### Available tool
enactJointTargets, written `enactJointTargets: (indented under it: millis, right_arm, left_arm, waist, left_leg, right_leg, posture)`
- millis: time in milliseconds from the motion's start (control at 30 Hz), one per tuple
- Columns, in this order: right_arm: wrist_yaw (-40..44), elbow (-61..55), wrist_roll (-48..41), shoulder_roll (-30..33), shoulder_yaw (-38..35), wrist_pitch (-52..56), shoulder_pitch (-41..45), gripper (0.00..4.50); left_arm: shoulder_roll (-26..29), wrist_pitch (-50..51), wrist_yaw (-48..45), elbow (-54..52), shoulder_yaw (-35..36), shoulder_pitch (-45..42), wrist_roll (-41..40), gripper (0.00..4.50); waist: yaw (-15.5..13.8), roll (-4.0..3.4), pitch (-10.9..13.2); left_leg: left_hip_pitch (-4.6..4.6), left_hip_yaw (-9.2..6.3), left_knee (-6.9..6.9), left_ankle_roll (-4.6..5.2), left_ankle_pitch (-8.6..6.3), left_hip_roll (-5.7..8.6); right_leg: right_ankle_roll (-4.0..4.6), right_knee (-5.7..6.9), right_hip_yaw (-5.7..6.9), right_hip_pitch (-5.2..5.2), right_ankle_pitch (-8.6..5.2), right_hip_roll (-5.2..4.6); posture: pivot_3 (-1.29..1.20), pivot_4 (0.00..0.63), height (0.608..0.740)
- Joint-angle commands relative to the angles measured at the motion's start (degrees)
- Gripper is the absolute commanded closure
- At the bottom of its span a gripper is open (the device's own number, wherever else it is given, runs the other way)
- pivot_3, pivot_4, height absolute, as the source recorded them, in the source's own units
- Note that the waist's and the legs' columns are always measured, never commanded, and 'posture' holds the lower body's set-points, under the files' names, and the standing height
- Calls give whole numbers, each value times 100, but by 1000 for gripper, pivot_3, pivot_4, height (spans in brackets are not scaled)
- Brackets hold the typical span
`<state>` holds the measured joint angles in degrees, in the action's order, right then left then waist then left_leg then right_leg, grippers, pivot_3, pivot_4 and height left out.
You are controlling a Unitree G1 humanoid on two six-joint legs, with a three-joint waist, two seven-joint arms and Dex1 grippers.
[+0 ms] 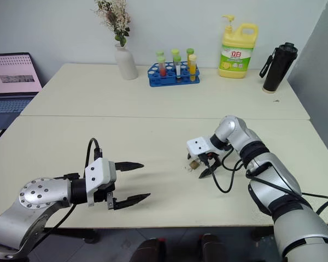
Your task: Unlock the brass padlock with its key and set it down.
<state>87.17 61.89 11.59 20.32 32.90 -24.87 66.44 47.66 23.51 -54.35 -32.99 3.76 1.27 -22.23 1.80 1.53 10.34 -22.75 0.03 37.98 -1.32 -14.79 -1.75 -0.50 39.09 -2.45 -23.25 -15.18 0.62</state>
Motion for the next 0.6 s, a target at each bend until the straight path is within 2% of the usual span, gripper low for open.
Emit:
enactJointTargets:
  millis: [33, 67, 367, 533, 600]
  right_arm:
    - [49, 355, 356, -21, 60, -287, 150, 356]
    - [8, 419, 418, -30, 64, -321, 162, 548]
    - [22, 630, 508, -147, -104, -63, 184, 3558]
    - [-200, 551, 314, -187, -437, 471, 200, 3592]
    - [-399, 67, 30, -80, -792, 961, 116, 3592]
  left_arm:
    - [36, -46, 72, -149, 12, -49, 48, 0]
    - [28, -66, 73, -124, -11, -78, 66, 0]
    - [-40, -214, 74, 25, -167, -174, 221, 0]
    - [-58, -279, 61, 106, -205, -207, 258, 0]
    - [-63, -333, 50, 145, -232, -201, 289, 0]
  waist:
    - [2, 0, 0]
    - [2, 0, 0]
    - [5, 0, -3]
    - [5, -1, -3]
    - [4, -2, -2]
  left_leg:
    - [3, 1, 0, 0, 0, 0]
    - [5, 1, 0, 0, 0, -1]
    - [27, 10, 1, 0, 0, -4]
    - [28, 12, 1, -1, 1, -6]
    - [27, 12, 1, -1, 1, -6]
  right_leg:
    - [0, 1, 0, 2, 0, 0]
    - [0, 1, 0, 3, 0, 0]
    - [6, 7, -1, 14, 3, 5]
    - [7, 11, -2, 13, 4, 6]
    - [7, 12, -2, 11, 4, 6]
  posture:
    - [0, 150, 740]
    - [0, 150, 740]
    - [0, 150, 740]
    - [0, 150, 740]
    - [0, 150, 740]
